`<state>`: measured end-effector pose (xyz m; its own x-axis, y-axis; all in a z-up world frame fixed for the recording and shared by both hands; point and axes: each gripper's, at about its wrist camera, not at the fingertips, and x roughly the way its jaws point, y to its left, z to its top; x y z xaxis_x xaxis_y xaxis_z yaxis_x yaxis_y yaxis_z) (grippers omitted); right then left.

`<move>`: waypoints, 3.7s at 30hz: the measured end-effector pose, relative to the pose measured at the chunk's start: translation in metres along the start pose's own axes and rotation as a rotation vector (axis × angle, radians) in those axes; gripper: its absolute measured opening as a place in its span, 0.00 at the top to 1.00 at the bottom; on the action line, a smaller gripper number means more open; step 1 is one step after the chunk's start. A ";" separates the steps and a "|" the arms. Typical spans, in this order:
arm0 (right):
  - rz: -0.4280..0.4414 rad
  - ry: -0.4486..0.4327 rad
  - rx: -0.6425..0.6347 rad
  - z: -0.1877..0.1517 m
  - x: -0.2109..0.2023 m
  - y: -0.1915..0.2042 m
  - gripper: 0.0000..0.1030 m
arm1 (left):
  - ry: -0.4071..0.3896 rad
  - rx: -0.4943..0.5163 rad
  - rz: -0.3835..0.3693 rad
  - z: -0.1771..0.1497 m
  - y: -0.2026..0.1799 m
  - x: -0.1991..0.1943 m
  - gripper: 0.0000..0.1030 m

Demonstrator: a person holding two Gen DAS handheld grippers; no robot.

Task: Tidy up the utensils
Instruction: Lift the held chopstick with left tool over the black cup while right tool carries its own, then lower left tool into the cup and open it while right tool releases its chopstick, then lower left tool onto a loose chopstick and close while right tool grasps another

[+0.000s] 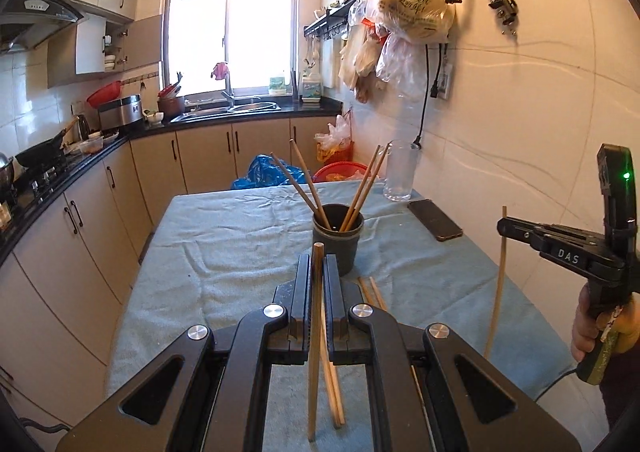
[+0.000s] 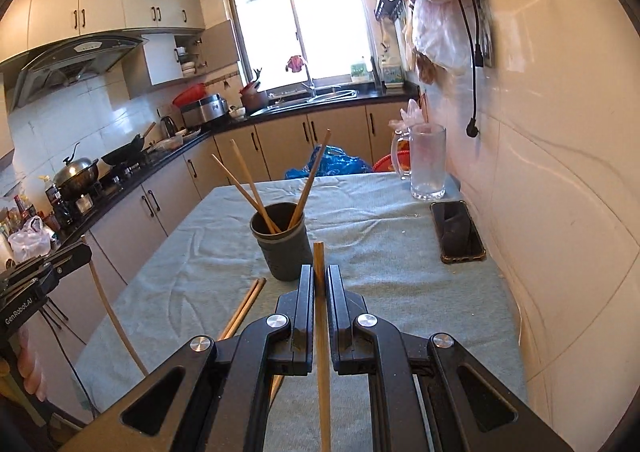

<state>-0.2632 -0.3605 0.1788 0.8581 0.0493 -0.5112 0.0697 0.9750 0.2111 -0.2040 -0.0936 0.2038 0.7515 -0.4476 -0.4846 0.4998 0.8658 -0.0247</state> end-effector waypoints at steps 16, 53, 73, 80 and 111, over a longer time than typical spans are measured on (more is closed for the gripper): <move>0.019 -0.029 -0.015 0.003 -0.010 0.005 0.94 | -0.035 -0.028 -0.065 0.010 -0.001 -0.025 0.95; 0.080 -0.195 -0.110 0.148 0.035 0.052 0.94 | -0.220 -0.052 -0.039 0.176 -0.003 0.074 0.95; 0.073 -0.133 0.040 0.145 0.128 0.016 0.93 | -0.027 -0.150 -0.041 0.152 0.018 0.185 0.95; 0.089 -0.079 0.102 0.132 0.137 0.000 0.85 | -0.011 -0.158 -0.057 0.138 0.020 0.169 0.83; -0.120 0.123 -0.177 0.047 0.054 -0.019 0.32 | 0.094 -0.097 0.105 0.038 0.016 0.069 0.45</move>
<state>-0.1941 -0.3870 0.1860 0.7797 -0.0540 -0.6238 0.0685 0.9977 -0.0008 -0.1277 -0.1192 0.2037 0.7515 -0.3344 -0.5686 0.3733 0.9263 -0.0515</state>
